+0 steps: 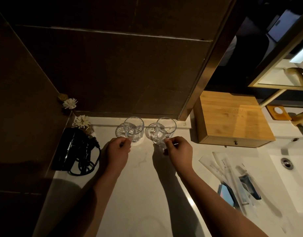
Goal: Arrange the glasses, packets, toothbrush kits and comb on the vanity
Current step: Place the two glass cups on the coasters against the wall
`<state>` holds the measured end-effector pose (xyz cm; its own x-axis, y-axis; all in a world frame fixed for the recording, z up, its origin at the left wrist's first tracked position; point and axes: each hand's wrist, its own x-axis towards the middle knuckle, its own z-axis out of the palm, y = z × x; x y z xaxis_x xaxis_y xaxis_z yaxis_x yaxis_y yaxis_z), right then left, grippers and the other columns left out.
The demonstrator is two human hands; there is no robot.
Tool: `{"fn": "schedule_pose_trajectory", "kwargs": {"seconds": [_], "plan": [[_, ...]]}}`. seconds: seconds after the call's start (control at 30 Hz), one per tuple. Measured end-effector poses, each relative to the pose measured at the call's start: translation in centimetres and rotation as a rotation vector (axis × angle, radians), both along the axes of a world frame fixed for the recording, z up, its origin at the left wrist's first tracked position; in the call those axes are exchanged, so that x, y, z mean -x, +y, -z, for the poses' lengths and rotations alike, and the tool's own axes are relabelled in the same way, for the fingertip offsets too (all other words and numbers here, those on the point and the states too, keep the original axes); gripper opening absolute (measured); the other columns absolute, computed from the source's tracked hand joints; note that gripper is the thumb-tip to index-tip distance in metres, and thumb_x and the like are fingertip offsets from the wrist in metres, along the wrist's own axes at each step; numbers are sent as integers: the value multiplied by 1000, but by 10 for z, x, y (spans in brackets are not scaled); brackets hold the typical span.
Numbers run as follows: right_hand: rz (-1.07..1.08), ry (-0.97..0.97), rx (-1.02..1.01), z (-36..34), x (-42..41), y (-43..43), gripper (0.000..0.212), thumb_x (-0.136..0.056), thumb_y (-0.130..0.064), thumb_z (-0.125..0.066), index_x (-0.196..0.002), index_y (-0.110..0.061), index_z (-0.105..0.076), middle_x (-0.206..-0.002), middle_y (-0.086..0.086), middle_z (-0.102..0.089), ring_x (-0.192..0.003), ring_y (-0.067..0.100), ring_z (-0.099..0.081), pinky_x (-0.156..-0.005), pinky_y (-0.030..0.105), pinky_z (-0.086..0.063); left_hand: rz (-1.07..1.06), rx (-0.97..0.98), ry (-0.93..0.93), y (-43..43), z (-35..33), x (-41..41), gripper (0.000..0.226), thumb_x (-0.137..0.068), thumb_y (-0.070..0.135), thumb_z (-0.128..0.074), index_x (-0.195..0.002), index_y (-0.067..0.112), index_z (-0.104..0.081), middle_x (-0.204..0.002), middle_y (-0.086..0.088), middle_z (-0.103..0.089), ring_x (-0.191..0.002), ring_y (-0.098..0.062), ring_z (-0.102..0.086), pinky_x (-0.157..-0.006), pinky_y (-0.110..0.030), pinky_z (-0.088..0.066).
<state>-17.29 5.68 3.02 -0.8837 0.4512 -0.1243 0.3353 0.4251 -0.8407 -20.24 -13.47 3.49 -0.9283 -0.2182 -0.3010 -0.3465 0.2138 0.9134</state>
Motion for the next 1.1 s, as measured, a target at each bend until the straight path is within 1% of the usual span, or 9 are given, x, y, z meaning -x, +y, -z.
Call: {"fn": "schedule_pose_trajectory", "kwargs": {"seconds": [0.13,0.33,0.4,0.47,0.57,0.63,0.73,0.87,1.1], "plan": [[-22,9,29,3,-4,-8,21,-93,-34,-63,-73,-27,-63,-69,-2,-70,-61,11,-69,-73,29,-55,20,56,29,-2,1,0,26,-95,25,-67,-87,0,-71,-99,-22,-71,-92,-37,-69,-89,-54,-58],[-79,3,114,4,-11,-3,18,-91,-38,-65,-91,-20,-69,-83,-1,-71,-68,11,-69,-71,33,-60,29,103,51,-2,0,-1,25,-94,29,-67,-89,4,-73,-97,-15,-71,-93,-34,-68,-90,-57,-56],[-90,0,-3,11,-19,6,26,-91,-42,-63,-104,-19,-68,-96,-2,-71,-78,10,-66,-71,28,-57,31,98,48,-2,-1,0,22,-94,28,-67,-93,7,-74,-100,-14,-72,-95,-32,-69,-91,-56,-57],[-106,43,-264,24,-32,16,32,-92,-43,-61,-111,-18,-65,-111,0,-67,-97,14,-60,-79,25,-50,18,107,40,-3,0,0,22,-93,30,-68,-89,9,-74,-98,-12,-73,-93,-32,-70,-89,-53,-58],[-260,10,-597,48,-56,23,48,-94,-53,-49,-127,-20,-57,-139,3,-54,-129,24,-45,-104,39,-43,-28,122,39,-2,1,1,22,-91,29,-71,-80,10,-72,-89,-13,-74,-89,-32,-71,-79,-38,-56],[-320,-27,-719,61,-65,24,59,-96,-59,-38,-138,-19,-48,-151,3,-44,-140,26,-34,-115,43,-32,-58,98,36,1,-2,1,20,-92,25,-71,-77,12,-71,-88,-16,-75,-89,-33,-72,-80,-39,-56],[-300,-38,-749,68,-64,25,61,-96,-62,-32,-140,-22,-44,-153,1,-41,-143,25,-30,-118,42,-25,-116,45,36,6,-10,-1,17,-93,19,-70,-78,11,-72,-89,-20,-76,-90,-35,-73,-81,-40,-57],[-301,-31,-752,69,-64,26,61,-96,-62,-32,-141,-24,-44,-153,0,-41,-144,23,-29,-118,42,-25,-156,81,61,12,-15,-9,22,-92,21,-72,-88,0,-77,-91,-18,-77,-90,-30,-71,-60,-13,-46],[-304,-46,-737,66,-64,26,62,-95,-63,-33,-141,-24,-45,-154,-1,-40,-144,22,-27,-118,42,-26,-186,115,114,28,-16,-19,22,-92,15,-71,-88,-5,-78,-89,-19,-76,-69,-11,-57,-54,3,-38]]}}
